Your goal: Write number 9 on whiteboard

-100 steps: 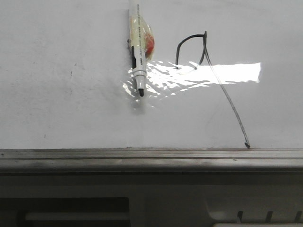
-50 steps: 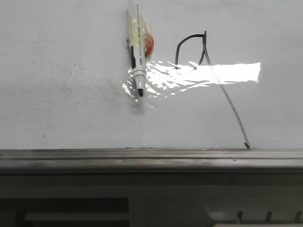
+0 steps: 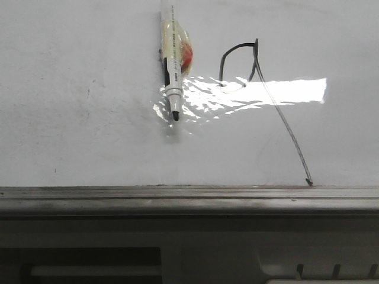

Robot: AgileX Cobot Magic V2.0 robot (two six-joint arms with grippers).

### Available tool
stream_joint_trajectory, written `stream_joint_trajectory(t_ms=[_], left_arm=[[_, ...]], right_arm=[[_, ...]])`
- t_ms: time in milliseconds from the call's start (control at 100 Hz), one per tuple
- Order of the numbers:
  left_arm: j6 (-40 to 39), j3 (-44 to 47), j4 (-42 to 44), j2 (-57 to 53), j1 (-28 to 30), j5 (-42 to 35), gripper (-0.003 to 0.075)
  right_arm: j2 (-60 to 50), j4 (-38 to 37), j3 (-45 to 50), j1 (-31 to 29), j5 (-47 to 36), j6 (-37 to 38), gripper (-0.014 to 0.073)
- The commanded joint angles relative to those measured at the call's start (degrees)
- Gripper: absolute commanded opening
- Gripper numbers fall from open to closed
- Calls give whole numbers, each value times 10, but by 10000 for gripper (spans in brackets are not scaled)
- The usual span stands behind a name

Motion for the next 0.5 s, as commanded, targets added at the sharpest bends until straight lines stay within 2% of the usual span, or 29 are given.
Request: stream_joint_trajectory(t_ms=[0, 30, 70, 160, 340, 410, 490], left_arm=[[185, -18, -274, -10, 5, 59, -20], [223, -18, -303, -15, 9, 67, -20], [246, -17, -293, -18, 12, 70, -20], [245, -13, -225, -18, 12, 70, -20], [245, -13, -181, -18, 11, 45, -20], [246, 0, -164, -18, 11, 1, -20], [271, 28, -157, -18, 11, -85, -20]], right_arm=[[3, -4, -15, -3, -18, -5, -69], [3, -4, -15, -3, -18, -5, -69], [3, -4, -15, -3, -18, -5, -69], [3, -4, -15, -3, -18, -5, -69], [3, -4, -15, -3, -18, -5, -69], [3, -4, -15, -3, -18, -5, -69], [3, -4, -15, -3, -18, -5, -69]])
